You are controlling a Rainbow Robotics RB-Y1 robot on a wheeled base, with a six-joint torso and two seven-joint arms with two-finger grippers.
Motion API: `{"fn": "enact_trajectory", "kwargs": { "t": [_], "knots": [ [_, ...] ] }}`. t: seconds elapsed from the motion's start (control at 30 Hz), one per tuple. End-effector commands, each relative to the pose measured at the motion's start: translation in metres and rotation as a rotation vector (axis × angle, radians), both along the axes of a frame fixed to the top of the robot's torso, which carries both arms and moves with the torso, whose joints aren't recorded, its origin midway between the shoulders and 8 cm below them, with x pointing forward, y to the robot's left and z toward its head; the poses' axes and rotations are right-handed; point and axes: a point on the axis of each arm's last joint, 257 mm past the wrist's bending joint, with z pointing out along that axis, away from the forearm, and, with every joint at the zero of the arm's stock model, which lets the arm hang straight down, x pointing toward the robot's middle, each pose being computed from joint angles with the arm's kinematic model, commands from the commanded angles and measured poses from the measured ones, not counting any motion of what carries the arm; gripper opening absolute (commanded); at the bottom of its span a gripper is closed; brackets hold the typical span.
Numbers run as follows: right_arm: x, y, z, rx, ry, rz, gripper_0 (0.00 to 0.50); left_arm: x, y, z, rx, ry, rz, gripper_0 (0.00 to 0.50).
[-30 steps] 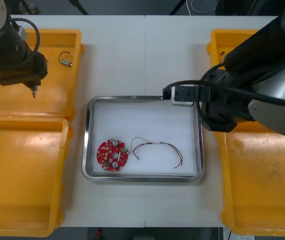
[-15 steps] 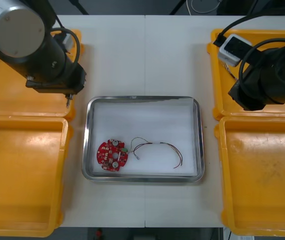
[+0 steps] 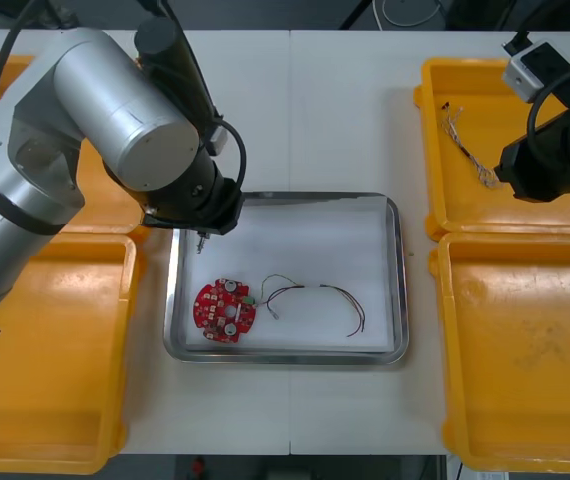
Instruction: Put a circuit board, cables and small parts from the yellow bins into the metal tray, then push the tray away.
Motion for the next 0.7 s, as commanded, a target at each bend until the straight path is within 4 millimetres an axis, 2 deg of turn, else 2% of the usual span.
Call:
{"fn": "enact_trajectory", "kwargs": {
  "t": [0.03,0.23,0.3,0.4,0.53,0.7],
  "knots": [
    [0.002,-0.030,0.006,0.015,0.001,-0.070,0.500,0.009,-0.020,-0.014,-0.037,-0.007,0.059,0.000],
    [0.018,-0.045,0.009,0.039,0.037,-0.114,0.500,0.020,-0.022,-0.032,-0.024,-0.016,0.054,0.000],
    [0.033,-0.053,0.016,0.059,0.057,-0.147,0.500,0.024,-0.020,-0.039,-0.010,-0.023,0.054,0.000],
    [0.045,-0.060,0.018,0.076,0.084,-0.174,0.500,0.027,-0.015,-0.046,0.007,-0.025,0.059,0.000],
    [0.054,-0.073,0.012,0.085,0.131,-0.211,0.500,0.029,-0.014,-0.052,0.014,-0.026,0.055,0.000],
    [0.066,-0.077,0.006,0.081,0.179,-0.229,0.500,0.033,-0.012,-0.054,0.017,-0.032,0.064,0.000]
  ]
}}
